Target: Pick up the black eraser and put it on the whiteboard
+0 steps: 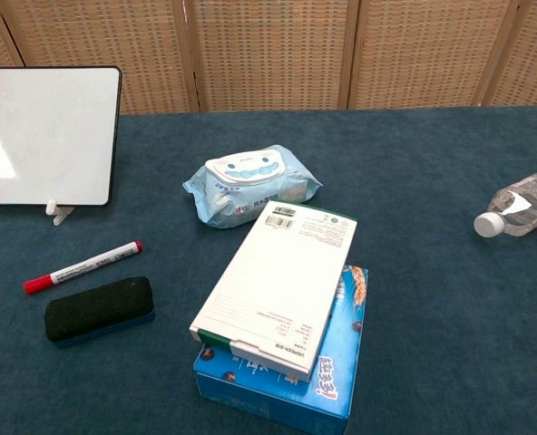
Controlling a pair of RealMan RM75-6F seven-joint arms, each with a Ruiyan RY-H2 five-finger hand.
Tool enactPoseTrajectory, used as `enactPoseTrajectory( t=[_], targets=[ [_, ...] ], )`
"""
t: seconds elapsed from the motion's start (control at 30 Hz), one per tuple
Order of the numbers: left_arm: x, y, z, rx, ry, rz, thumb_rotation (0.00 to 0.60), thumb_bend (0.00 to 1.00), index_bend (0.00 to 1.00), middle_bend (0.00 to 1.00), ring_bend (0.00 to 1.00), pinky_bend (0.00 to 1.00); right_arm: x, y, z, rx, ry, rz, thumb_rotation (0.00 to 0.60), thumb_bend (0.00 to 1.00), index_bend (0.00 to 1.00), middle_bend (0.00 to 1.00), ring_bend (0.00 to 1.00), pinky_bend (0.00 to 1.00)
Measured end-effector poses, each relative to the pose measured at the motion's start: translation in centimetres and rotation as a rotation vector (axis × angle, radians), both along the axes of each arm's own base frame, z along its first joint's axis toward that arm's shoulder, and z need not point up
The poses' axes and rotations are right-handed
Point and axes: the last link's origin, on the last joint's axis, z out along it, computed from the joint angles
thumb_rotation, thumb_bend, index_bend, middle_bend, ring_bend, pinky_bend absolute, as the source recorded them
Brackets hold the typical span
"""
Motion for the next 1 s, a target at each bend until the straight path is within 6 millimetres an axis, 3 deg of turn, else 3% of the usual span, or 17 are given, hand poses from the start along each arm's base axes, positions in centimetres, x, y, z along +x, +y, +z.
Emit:
enactPoseTrajectory(
  t=[1.0],
  targets=[
    [1.3,-0.1,-1.1,-0.079,-0.078,0.024,0.600,0.07,0.06,0.00,0.00,0.00,0.1,0.0,0.1,-0.002,-0.008,-0.001,0.600,0.05,0.00,0.00,0.00,0.00]
  ],
)
